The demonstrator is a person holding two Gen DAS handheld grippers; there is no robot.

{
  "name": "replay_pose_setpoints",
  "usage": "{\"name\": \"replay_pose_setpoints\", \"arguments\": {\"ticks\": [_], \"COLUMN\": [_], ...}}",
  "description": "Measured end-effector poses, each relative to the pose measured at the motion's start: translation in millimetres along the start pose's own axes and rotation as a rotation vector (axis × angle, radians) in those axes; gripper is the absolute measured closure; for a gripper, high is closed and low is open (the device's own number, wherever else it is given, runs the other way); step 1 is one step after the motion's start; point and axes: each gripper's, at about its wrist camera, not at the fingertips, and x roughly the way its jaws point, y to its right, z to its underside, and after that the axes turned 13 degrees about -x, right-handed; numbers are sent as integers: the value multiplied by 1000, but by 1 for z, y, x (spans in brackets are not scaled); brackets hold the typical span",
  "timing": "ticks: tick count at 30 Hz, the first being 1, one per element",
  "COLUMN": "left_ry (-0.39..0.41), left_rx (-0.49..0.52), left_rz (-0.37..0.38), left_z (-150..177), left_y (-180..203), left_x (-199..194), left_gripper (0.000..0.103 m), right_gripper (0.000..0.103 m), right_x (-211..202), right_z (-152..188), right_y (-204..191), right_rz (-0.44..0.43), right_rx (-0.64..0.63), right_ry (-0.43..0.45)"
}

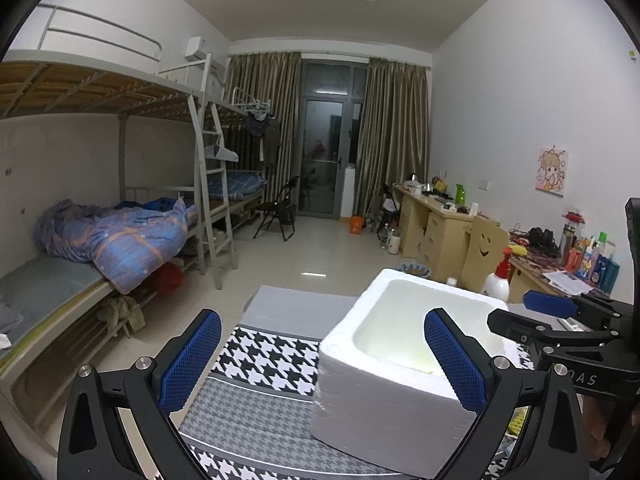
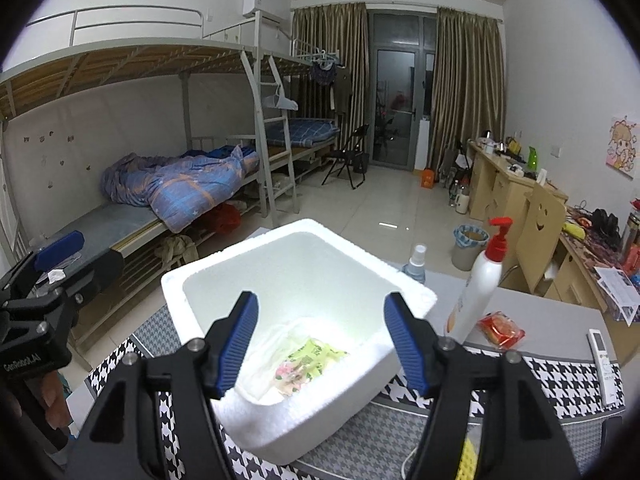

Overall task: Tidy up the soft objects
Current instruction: 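Withdraw both tools from the foam box back toward the table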

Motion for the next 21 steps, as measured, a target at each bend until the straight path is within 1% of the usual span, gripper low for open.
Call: {"name": "replay_pose_setpoints", "arguments": {"ticks": [4, 8, 10, 12, 18, 21], "left_ry": [11, 18, 15, 11, 1, 5], "left_rx": [22, 14, 18, 20, 26, 33], "left_rz": [6, 10, 7, 10, 27, 20], "left_z": [0, -2, 0, 2, 8, 10], "left_y": [8, 10, 12, 15, 22, 26], "left_x": [-5, -11, -13, -15, -20, -23], "left_gripper": [1, 1, 1, 1, 1, 1], "right_gripper": [19, 9, 8, 8, 8, 8], "right_x": [-14, -23, -27, -30, -44, -49], "right_z": [2, 3, 5, 7, 15, 18], "right_y": [3, 1, -1, -3, 2, 3], "right_rz": [12, 25, 17, 37, 42, 48], "right_rx": [3, -14, -26, -38, -34, -32], "right_ry": [38, 69, 77, 72, 99, 110]}}
